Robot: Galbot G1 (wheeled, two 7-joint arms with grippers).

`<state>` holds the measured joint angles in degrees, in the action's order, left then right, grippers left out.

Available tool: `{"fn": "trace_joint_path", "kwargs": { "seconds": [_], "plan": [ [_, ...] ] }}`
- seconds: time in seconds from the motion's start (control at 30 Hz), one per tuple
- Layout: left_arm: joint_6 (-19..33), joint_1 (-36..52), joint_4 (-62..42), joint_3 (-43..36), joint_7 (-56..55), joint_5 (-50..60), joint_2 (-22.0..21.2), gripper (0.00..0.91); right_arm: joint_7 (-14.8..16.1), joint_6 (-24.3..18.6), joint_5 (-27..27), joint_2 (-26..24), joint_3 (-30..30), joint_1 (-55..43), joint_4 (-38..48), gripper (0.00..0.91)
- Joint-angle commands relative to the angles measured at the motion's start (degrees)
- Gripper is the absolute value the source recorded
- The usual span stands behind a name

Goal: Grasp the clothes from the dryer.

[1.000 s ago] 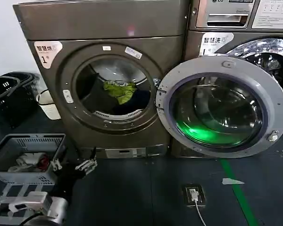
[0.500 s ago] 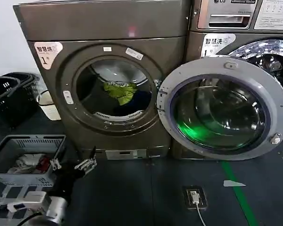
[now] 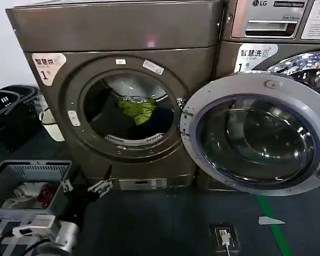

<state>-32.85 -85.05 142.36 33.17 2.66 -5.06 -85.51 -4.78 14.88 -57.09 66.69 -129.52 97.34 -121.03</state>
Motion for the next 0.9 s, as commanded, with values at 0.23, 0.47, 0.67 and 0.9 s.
{"fn": "trace_joint_path", "kwargs": {
  "seconds": [0.23,0.47,0.67,0.9],
  "plan": [
    [0.0,0.2,-0.5,-0.2,0.0,0.1,-0.1,0.907,-0.1,-0.1,-0.1,0.1,0.0,-0.2,0.2,0.907],
    [0.0,0.2,-0.7,-0.2,0.0,0.0,-0.1,0.907,0.0,-0.1,-0.1,0.2,0.3,-0.4,0.1,0.907],
    [0.0,0.3,-0.8,-0.3,0.0,0.0,-0.1,0.907,0.0,-0.1,0.0,0.3,0.3,-0.4,0.0,0.907],
    [0.0,0.3,-0.7,-0.3,0.0,0.0,-0.1,0.907,0.1,-0.1,0.0,0.4,0.3,-0.4,0.0,0.907]
  ]
}}
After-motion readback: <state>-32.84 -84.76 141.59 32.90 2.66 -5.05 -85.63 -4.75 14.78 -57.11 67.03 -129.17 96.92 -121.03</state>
